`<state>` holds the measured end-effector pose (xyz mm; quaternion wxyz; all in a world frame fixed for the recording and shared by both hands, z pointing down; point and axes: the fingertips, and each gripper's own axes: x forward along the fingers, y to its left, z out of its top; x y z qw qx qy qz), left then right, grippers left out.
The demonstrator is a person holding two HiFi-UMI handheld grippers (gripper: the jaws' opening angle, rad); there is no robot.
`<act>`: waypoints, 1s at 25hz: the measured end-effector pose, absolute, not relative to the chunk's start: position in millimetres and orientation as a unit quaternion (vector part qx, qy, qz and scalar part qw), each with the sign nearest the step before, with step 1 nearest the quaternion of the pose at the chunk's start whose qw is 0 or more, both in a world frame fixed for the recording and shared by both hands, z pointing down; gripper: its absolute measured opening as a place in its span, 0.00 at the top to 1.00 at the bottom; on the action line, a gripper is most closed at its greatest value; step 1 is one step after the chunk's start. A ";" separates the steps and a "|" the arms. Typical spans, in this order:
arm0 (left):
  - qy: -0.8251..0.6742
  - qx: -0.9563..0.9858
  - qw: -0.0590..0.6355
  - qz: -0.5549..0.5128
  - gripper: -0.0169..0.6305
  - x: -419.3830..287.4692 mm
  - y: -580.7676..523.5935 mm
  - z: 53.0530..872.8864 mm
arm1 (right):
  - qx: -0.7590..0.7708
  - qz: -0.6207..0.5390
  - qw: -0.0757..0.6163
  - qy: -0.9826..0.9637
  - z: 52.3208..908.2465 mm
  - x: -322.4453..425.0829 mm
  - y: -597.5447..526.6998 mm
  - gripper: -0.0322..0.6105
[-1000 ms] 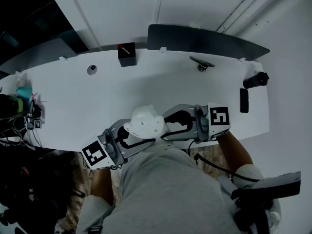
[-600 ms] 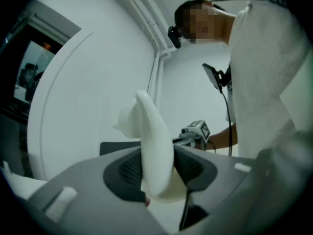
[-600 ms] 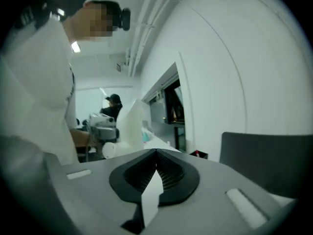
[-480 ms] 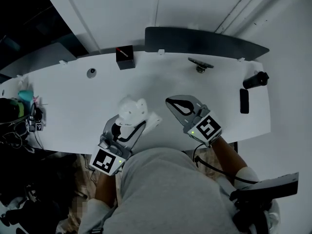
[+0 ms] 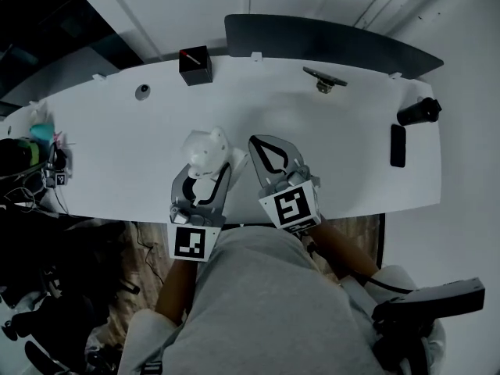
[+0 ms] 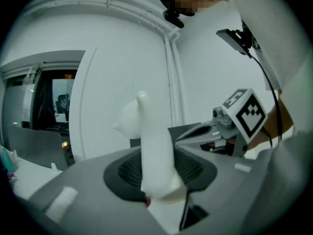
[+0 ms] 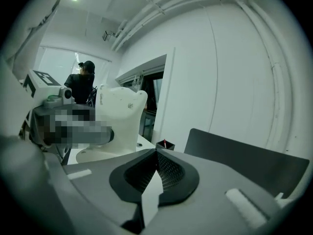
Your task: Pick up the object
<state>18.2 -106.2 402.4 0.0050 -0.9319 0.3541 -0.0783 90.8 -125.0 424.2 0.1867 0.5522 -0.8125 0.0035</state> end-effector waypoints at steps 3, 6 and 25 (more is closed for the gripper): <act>0.390 -0.916 0.009 -0.094 0.71 21.5 -103.1 407.0 | 0.569 -0.012 0.192 -0.800 425.9 97.8 -117.7 0.95; 0.411 -0.907 0.006 -0.098 0.71 20.9 -96.6 410.3 | 0.579 -0.011 0.192 -0.792 430.1 97.0 -108.4 0.95; 0.405 -0.914 0.003 -0.033 0.72 -60.1 -25.1 388.5 | 0.620 -0.045 0.200 -0.758 398.8 17.9 -31.1 0.95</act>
